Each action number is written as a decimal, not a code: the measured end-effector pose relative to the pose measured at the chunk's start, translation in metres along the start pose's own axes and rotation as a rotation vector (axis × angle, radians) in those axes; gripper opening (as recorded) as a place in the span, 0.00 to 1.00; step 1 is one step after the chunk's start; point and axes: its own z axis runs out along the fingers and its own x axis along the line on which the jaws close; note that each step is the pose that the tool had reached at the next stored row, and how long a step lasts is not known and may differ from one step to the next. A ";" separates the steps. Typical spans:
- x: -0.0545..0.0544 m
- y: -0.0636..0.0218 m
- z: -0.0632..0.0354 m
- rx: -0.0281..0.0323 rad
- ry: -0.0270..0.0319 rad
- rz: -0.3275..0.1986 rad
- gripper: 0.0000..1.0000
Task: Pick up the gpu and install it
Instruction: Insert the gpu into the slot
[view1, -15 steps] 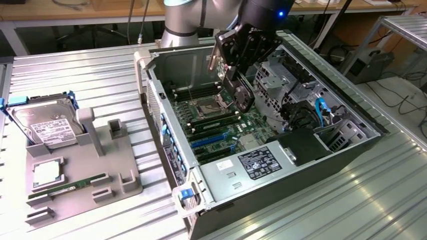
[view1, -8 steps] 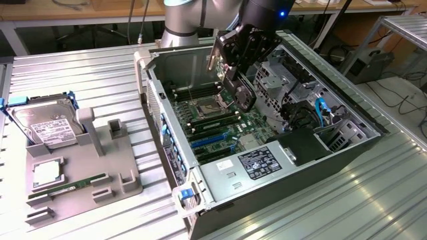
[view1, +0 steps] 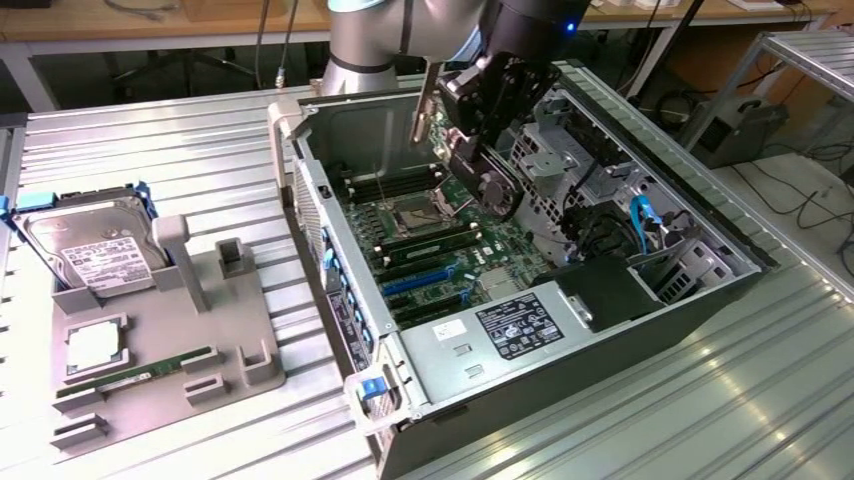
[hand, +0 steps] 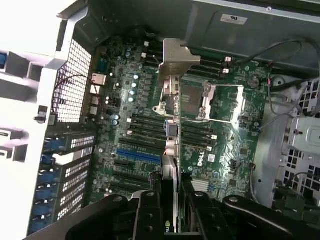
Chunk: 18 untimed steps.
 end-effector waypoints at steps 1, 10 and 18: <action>0.000 0.0000 0.0000 0.0002 -0.0025 -0.012 0.26; 0.000 -0.0001 0.0012 0.0048 -0.0090 -0.188 0.26; 0.000 -0.0003 0.0041 0.0104 -0.0037 -0.374 0.26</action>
